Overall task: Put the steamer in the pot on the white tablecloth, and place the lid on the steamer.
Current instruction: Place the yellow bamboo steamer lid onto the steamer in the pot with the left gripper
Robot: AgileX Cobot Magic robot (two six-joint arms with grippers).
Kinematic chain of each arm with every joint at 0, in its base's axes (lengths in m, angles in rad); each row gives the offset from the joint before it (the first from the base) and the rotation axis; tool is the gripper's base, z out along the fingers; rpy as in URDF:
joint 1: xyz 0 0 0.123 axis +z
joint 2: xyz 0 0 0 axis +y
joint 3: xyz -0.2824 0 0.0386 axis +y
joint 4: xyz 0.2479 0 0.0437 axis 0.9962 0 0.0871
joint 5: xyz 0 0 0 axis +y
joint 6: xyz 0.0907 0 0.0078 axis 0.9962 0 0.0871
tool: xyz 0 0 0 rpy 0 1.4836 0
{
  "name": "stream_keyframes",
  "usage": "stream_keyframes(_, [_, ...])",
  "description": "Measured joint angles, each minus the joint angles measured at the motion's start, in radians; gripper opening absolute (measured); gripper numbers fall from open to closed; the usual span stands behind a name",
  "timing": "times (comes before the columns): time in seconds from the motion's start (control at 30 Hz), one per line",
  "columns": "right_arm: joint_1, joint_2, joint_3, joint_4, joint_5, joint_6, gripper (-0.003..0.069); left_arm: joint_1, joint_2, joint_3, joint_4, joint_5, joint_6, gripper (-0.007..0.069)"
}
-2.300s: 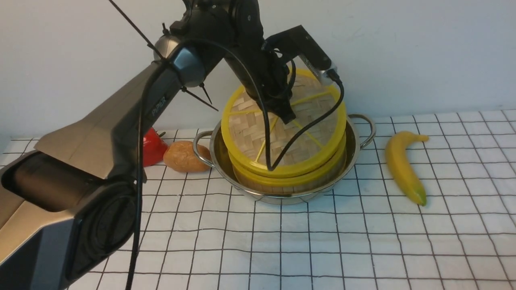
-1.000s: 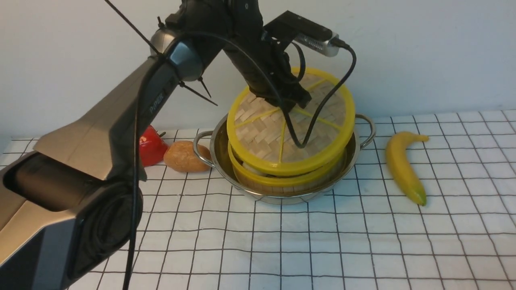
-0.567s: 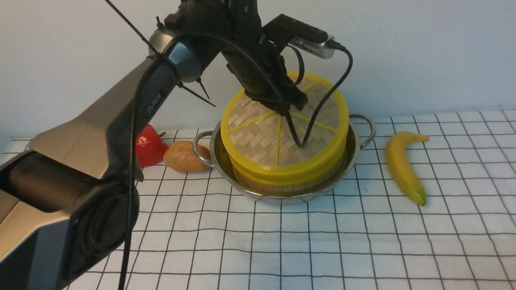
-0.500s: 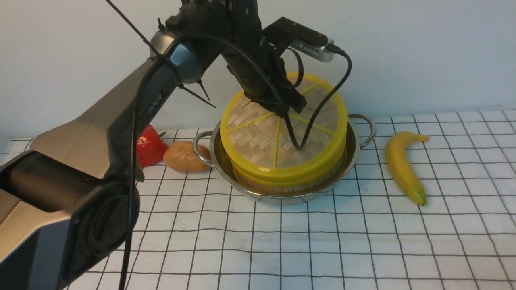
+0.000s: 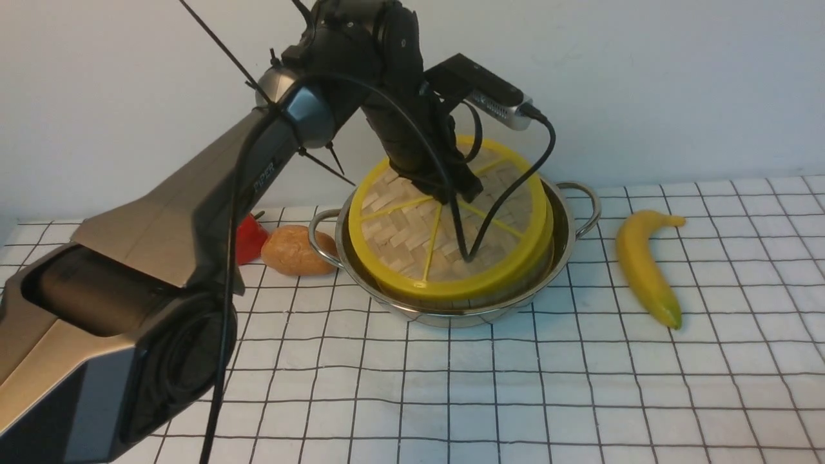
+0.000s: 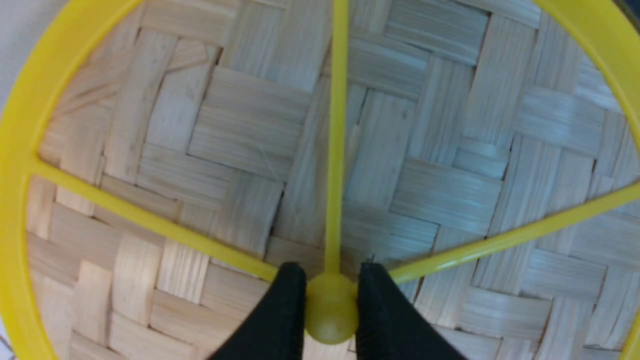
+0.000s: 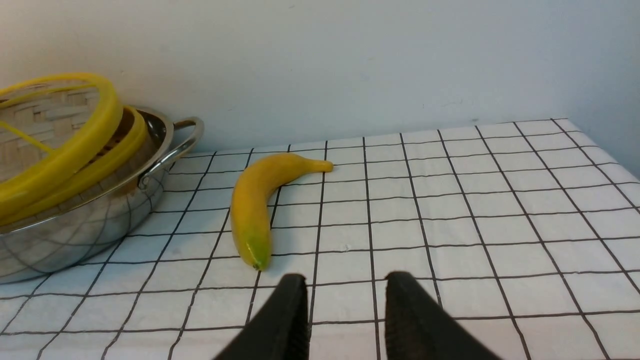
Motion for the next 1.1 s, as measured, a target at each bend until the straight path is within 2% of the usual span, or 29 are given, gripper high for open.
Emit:
stream_keyframes(0.4, [0.000,0.000,0.000,0.000,0.000,0.000,0.0240,-0.001,0.033,0.000,-0.015,-0.106,0.173,0.0117])
stream_keyframes(0.67, [0.000,0.000,0.000,0.000,0.000,0.000,0.0240,-0.002,0.046,0.000,-0.015,-0.122,0.202,0.0120])
stream_keyframes(0.8, [0.000,0.000,0.000,0.000,0.000,0.000,0.0240,-0.002,0.047,0.000,-0.014,-0.126,0.209,0.0156])
stream_keyframes(0.87, [0.000,0.000,0.000,0.000,0.000,0.000,0.0240,-0.002,0.047,-0.001,-0.006,-0.137,0.212,0.0258])
stream_keyframes(0.9, [0.000,0.000,0.000,0.000,0.000,0.000,0.0240,-0.002,0.047,-0.001,-0.006,-0.137,0.212,0.0258])
stream_keyframes(0.93, [0.000,0.000,0.000,0.000,0.000,0.000,0.0240,-0.002,0.046,-0.001,-0.002,-0.139,0.211,0.0303])
stream_keyframes(0.97, [0.000,0.000,0.000,0.000,0.000,0.000,0.0240,-0.002,0.043,-0.001,0.009,-0.139,0.187,0.0395])
stream_keyframes(1.03, [0.000,0.000,0.000,0.000,0.000,0.000,0.0240,-0.002,0.039,-0.001,0.037,-0.138,0.146,0.0489])
stream_keyframes(1.07, [0.000,0.000,0.000,0.000,0.000,0.000,0.0240,-0.002,0.039,-0.001,0.042,-0.138,0.146,0.0489])
stream_keyframes(1.1, [0.000,0.000,0.000,0.000,0.000,0.000,0.0240,-0.002,0.033,0.000,0.084,-0.129,0.104,0.0566])
